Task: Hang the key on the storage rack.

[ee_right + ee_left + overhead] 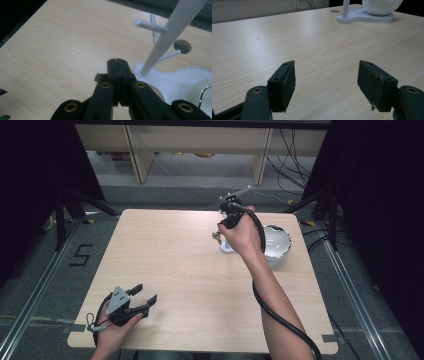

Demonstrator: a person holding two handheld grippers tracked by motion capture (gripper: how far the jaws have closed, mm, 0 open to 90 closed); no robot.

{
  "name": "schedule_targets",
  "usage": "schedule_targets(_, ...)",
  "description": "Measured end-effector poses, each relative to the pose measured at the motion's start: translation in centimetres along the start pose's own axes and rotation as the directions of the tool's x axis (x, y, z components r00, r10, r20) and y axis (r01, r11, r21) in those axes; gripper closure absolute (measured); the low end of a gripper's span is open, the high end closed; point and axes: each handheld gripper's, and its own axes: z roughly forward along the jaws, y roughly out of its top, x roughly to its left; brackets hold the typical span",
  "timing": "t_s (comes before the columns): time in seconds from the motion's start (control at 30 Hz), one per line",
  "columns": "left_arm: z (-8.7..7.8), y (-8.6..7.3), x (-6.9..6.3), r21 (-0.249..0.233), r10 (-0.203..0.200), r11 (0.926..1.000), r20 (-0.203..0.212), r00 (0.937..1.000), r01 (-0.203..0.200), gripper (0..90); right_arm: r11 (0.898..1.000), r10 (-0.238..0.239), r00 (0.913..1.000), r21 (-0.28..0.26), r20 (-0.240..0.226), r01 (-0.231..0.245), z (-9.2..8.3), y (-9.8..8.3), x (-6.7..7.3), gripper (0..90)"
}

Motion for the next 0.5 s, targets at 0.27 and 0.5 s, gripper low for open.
schedule_targets(0.27, 0.1, -0.1, 0.1, -0.017, -0.013, 0.9998, 0.007, 0.9999, 0.013, 30.0, 0.998, -0.034, 0.9994, -0.056, 0.009, 0.034, 0.0, 1.0, 0.3, 90.0)
schedule_targets(0.5, 0.0, -0.1, 0.2, -0.018, -0.014, 0.9997, 0.009, 0.9999, 0.015, 29.9, 0.995, -0.023, 0.9997, -0.096, 0.006, 0.024, -0.2, 1.6, 0.3, 90.0)
